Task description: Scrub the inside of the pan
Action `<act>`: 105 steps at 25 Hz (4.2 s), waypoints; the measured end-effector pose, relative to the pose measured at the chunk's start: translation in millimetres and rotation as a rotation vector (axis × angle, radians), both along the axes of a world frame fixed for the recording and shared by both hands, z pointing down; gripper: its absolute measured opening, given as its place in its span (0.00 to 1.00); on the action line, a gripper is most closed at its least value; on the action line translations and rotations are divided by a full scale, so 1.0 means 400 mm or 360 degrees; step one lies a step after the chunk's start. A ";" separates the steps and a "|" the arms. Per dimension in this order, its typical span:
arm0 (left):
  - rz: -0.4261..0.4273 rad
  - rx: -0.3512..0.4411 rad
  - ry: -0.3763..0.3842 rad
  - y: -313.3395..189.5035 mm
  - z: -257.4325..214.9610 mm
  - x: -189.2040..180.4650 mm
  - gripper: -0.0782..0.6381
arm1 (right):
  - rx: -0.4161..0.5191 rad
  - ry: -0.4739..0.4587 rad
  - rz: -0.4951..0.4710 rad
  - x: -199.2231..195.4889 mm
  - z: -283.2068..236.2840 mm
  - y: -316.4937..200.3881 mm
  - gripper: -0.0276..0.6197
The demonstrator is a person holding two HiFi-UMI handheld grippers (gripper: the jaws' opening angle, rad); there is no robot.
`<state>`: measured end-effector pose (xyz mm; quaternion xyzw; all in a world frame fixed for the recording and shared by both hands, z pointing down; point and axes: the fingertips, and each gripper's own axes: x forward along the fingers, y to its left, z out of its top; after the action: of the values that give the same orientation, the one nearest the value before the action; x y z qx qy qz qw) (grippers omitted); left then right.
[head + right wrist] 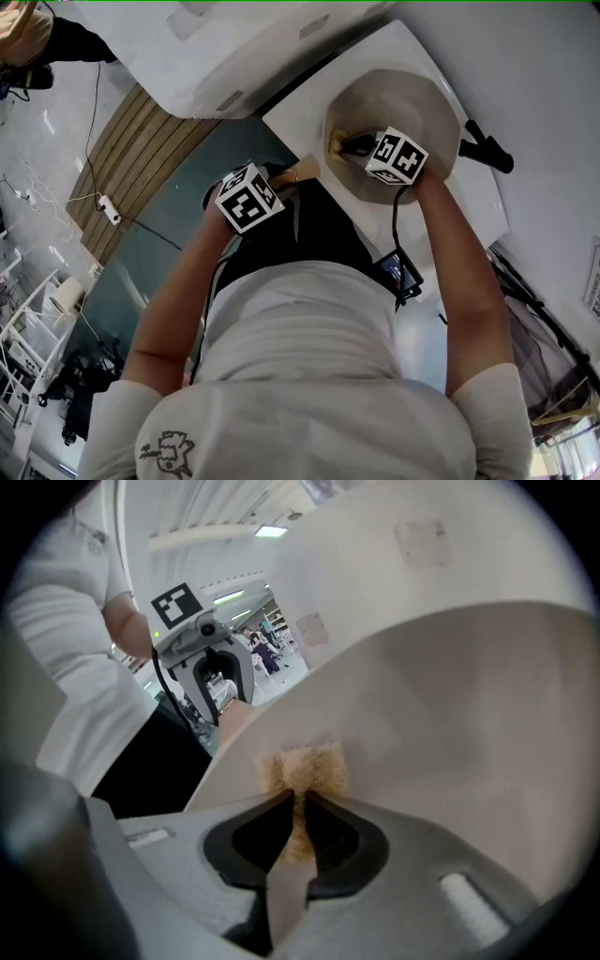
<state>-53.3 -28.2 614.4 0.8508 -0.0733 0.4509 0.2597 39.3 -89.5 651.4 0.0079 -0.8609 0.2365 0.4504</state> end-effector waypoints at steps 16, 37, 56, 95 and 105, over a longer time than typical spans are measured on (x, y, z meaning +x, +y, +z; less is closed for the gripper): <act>-0.0024 -0.0021 -0.0004 0.007 0.004 0.004 0.32 | -0.0826 0.0907 0.0031 0.268 0.041 0.149 0.11; -0.0011 -0.0044 0.0004 0.009 0.002 0.008 0.32 | 0.0407 0.1798 -0.0239 0.491 0.007 -0.210 0.11; -0.0050 -0.0031 0.0007 0.004 0.002 0.001 0.32 | 0.0944 0.0832 -0.0206 0.109 0.014 -0.252 0.11; -0.0026 -0.0127 0.0025 0.020 -0.001 0.016 0.32 | 0.0835 0.1411 -0.0162 0.448 0.023 -0.183 0.11; -0.0060 -0.0149 0.0030 0.014 -0.005 0.009 0.32 | 0.1044 0.1160 -0.0103 0.286 -0.006 -0.300 0.11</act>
<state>-49.6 -22.7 612.4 0.8403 -0.0657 0.4408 0.3085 153.8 -209.5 648.9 0.2048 -0.6763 -0.0793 0.7032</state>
